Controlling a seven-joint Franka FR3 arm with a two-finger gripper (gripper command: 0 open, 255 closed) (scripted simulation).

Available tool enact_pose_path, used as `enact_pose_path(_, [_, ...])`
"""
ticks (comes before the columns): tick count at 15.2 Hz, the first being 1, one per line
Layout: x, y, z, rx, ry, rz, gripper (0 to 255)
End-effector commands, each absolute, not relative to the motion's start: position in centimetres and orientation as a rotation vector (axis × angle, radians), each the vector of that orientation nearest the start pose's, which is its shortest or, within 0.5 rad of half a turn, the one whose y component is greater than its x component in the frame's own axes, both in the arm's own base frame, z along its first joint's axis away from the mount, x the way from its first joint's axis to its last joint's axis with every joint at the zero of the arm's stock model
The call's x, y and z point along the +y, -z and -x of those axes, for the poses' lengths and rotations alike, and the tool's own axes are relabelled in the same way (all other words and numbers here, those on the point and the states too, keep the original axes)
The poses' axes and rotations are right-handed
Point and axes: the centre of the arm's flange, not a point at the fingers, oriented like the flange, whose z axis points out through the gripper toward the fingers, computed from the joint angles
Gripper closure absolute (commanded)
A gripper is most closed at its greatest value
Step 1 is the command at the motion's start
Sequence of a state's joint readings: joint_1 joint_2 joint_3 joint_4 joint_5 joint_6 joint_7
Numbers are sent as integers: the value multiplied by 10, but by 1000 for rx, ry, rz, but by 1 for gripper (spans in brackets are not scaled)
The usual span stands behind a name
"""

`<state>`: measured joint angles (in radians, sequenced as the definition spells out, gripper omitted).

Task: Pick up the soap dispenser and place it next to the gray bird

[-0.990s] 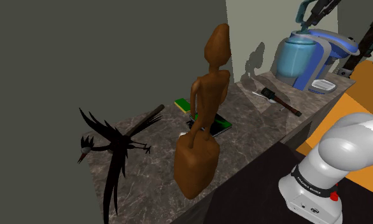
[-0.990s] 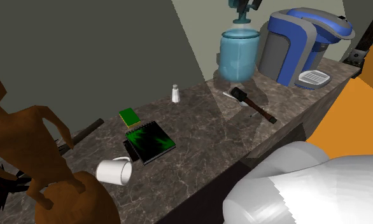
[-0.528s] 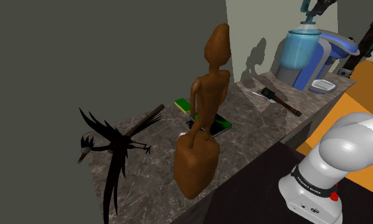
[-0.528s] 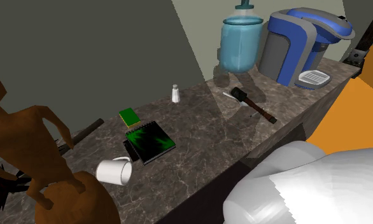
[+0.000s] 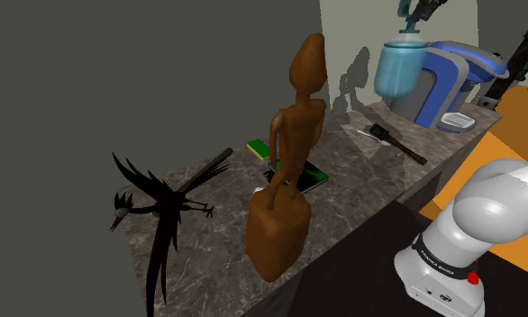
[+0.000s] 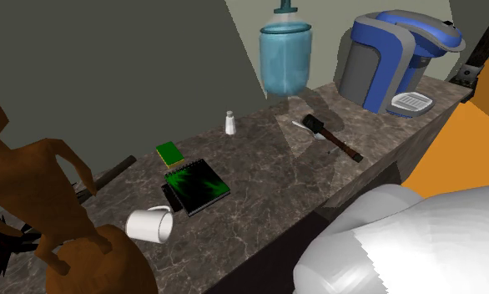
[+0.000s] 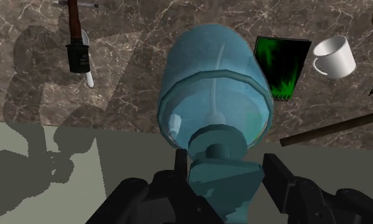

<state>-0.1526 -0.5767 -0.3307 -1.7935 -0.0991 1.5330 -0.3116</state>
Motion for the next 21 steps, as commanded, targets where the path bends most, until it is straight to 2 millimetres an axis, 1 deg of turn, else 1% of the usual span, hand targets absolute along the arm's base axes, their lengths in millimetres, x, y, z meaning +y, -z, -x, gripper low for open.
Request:
enact_pose_path(1, [-209,-757,-306,260,471,3127,255])
enact_pose_path(21, [-34,-718,-500,260,471,3127,255])
